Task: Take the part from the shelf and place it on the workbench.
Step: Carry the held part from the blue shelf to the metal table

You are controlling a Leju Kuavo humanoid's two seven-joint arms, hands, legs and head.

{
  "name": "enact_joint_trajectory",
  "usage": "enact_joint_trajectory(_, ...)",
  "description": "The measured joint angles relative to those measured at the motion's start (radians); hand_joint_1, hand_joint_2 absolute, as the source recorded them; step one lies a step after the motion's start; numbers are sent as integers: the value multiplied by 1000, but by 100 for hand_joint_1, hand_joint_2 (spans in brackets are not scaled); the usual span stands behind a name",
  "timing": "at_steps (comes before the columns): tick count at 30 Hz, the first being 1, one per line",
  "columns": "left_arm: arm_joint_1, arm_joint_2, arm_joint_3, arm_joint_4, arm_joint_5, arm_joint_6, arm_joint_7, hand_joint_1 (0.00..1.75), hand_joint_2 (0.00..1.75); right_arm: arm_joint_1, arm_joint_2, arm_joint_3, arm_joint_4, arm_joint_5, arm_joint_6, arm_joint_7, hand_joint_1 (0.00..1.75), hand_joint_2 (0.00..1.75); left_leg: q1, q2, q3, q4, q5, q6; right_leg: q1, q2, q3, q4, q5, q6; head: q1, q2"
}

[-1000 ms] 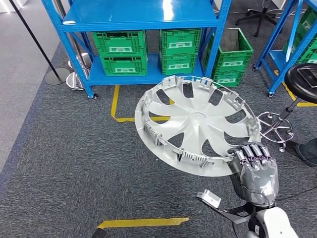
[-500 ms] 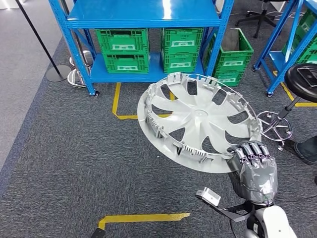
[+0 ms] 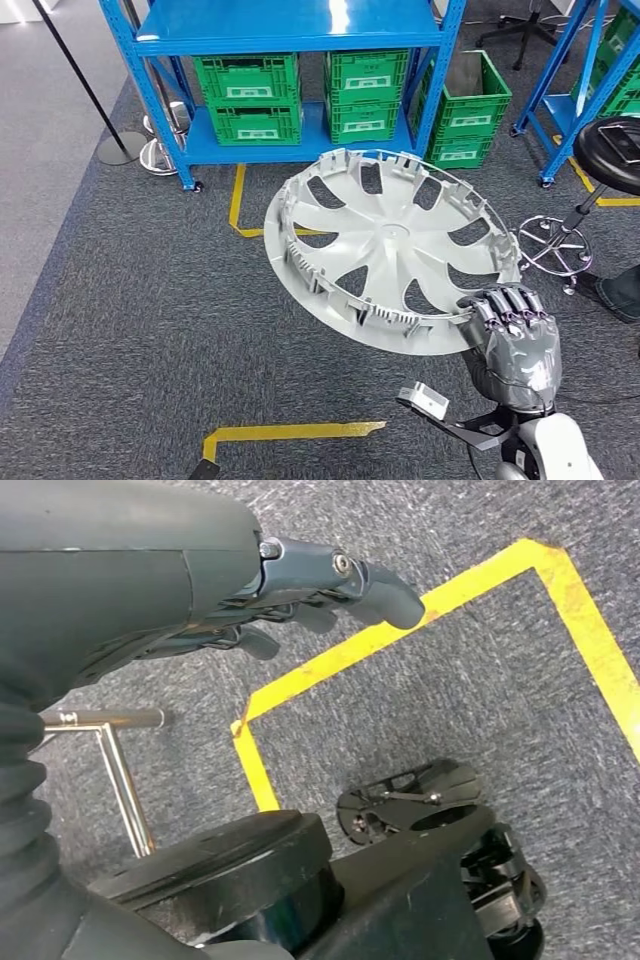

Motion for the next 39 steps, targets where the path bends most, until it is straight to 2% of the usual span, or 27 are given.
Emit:
enact_joint_trajectory(2, 0, 0, 4, 0, -5, 0, 0, 0, 175, 0, -1, 1, 0, -12, 3, -5, 175, 175, 2, -1, -17, 46, -36, -11, -4, -3, -1, -4, 6, -10, -3, 0)
enact_joint_trajectory(5, 1, 0, 10, 0, -14, 0, 0, 0, 175, 1, -2, 2, 0, -33, 8, -14, 175, 175, 10, -2, -87, 226, -132, -26, -3, -5, -8, -3, 11, -16, -6, 0)
enact_joint_trajectory(6, 1, 0, 13, 0, -16, 0, 0, 0, 175, 2, -2, 2, 0, -38, 10, -16, 175, 175, 11, -2, -101, 268, -144, -28, -3, -5, -10, -2, 12, -17, -6, 0)
enact_joint_trajectory(7, 1, 0, 15, 0, -18, -1, 0, 0, 175, 3, -2, 2, 0, -42, 11, -17, 175, 175, 12, -2, -101, 277, -138, -28, -2, -5, -12, -1, 12, -18, -6, 0)
enact_joint_trajectory(8, 1, 0, 18, 0, -19, -1, 0, 0, 175, 4, -2, 2, 0, -44, 12, -18, 175, 175, 12, -2, -81, 242, -112, -26, -2, -4, -12, 0, 12, -17, -6, 0)
enact_joint_trajectory(10, 0, 1, 21, 0, -21, -2, 0, 0, 175, 5, -2, 2, 0, -48, 13, -19, 175, 175, 12, -12, -13, 111, -47, -17, -2, 0, -12, 2, 13, -16, -6, 0)
enact_joint_trajectory(12, 0, 1, 24, -1, -24, -2, 0, 0, 175, 3, -2, 2, -1, -55, 15, -19, 175, 175, 10, -27, 28, 16, -19, -7, -1, 6, -20, 3, 17, -7, -5, 0)
enact_joint_trajectory(13, 1, 1, 26, -1, -26, -2, 0, 0, 175, 2, -2, 2, -2, -60, 17, -19, 175, 175, 8, -33, 33, 0, -21, -3, -1, 10, -26, 3, 21, -1, -5, 0)
enact_joint_trajectory(15, 2, 0, 29, -1, -28, -3, 0, 0, 175, 4, -2, 2, -5, -72, 21, -21, 175, 175, 9, -21, 31, -13, -18, 5, -2, 17, -35, 2, 26, 12, -5, 0)
enact_joint_trajectory(17, 2, 0, 32, -1, -29, -4, 0, 0, 175, 5, -4, 0, -8, -79, 24, -23, 175, 175, 14, -7, 32, -27, -11, 15, -2, 17, -54, 30, 2, 21, -2, 0)
enact_joint_trajectory(18, 1, -1, 33, -1, -29, -4, 0, 0, 175, 5, -4, -1, -9, -81, 24, -25, 175, 175, 16, 1, 32, -32, -7, 19, -2, 14, -74, 72, -25, 24, -1, 0)
enact_joint_trajectory(20, 0, -1, 34, -2, -30, -4, 0, 0, 175, 4, -5, -2, -9, -83, 24, -26, 175, 175, 14, 16, 30, -32, -6, 22, -2, 11, -130, 198, -86, 30, 1, 0)
enact_joint_trajectory(21, 0, -1, 34, -2, -30, -4, 0, 0, 175, 6, -5, -2, -9, -83, 24, -26, 175, 175, 13, 25, 30, -32, -7, 22, -2, 11, -151, 248, -101, 33, 1, 0)
enact_joint_trajectory(22, 0, -1, 35, -2, -31, -5, 0, 0, 175, 8, -5, -2, -9, -83, 24, -26, 175, 175, 12, 33, 30, -32, -7, 22, -2, 9, -159, 268, -100, 35, 1, 0)
enact_joint_trajectory(23, 0, -2, 35, -2, -31, -5, 0, 0, 175, 10, -5, -2, -9, -84, 24, -27, 175, 175, 12, 41, 30, -31, -7, 22, -2, 6, -147, 249, -80, 36, 1, 0)
enact_joint_trajectory(24, -1, -2, 36, -2, -31, -5, 0, 0, 175, 11, -5, -3, -9, -84, 24, -27, 175, 175, 13, 49, 31, -30, -8, 20, -2, -4, -116, 191, -45, 37, 1, 0)
enact_joint_trajectory(26, -2, -3, 38, -2, -31, -5, 0, 0, 175, 10, -5, -3, -11, -84, 24, -27, 175, 175, 9, 63, 32, -23, -13, 13, 3, -48, -46, 58, 3, 33, 2, 0)
enact_joint_trajectory(27, -2, -3, 39, -2, -32, -5, 0, 0, 175, 8, -5, -3, -12, -84, 24, -27, 175, 175, 5, 70, 31, -19, -15, 9, 6, -66, -25, 17, 12, 27, 2, 0)
enact_joint_trajectory(28, -2, -3, 40, -2, -32, -5, 0, 0, 175, 8, -5, -4, -13, -84, 24, -27, 175, 175, 2, 78, 29, -16, -17, 6, 9, -74, -19, 2, 10, 21, 2, 0)
enact_joint_trajectory(30, -2, -2, 41, -3, -33, -5, 0, 0, 175, 10, -5, -4, -14, -85, 24, -27, 175, 175, -1, 97, 29, -12, -19, 1, 10, -56, -23, 3, 12, 7, 2, 0)
enact_joint_trajectory(31, -3, -2, 41, -3, -34, -5, 0, 0, 175, 12, -5, -5, -14, -86, 24, -28, 175, 175, 1, 93, 29, -8, -26, -3, 8, -45, -24, 3, 14, 2, 2, 0)
enact_joint_trajectory(32, -4, -2, 42, -4, -35, -5, 0, 0, 175, 12, -5, -5, -14, -86, 24, -29, 175, 175, 4, 77, 23, 12, -43, -8, 7, -35, -25, 2, 17, -4, 1, 0)
enact_joint_trajectory(34, -5, -2, 42, -4, -35, -5, 0, 0, 175, 12, -5, -6, -14, -86, 23, -30, 175, 175, 10, 30, -17, 111, -105, -17, 4, -15, -28, 1, 21, -13, -1, 0)
enact_joint_trajectory(36, -3, -2, 43, -4, -35, -5, 0, 0, 175, 11, -6, -7, -14, -87, 23, -31, 175, 175, 12, 11, -73, 241, -160, -20, 5, 9, -30, 1, 23, -18, -1, 0)
enact_joint_trajectory(37, -2, -2, 43, -4, -35, -5, 1, 0, 175, 12, -6, -8, -14, -88, 24, -31, 175, 175, 12, 9, -87, 273, -163, -18, 6, 23, -31, 2, 24, -19, -1, 0)
enact_joint_trajectory(38, -1, -2, 43, -4, -35, -5, 1, 0, 175, 12, -6, -8, -14, -88, 24, -31, 175, 175, 12, 7, -86, 269, -147, -14, 7, 37, -30, 2, 24, -19, -1, 0)
enact_joint_trajectory(39, -1, -2, 43, -4, -35, -5, 1, 0, 175, 12, -6, -8, -14, -89, 24, -32, 175, 175, 11, 1, -69, 228, -113, -8, 9, 51, -29, 2, 25, -20, -1, 0)
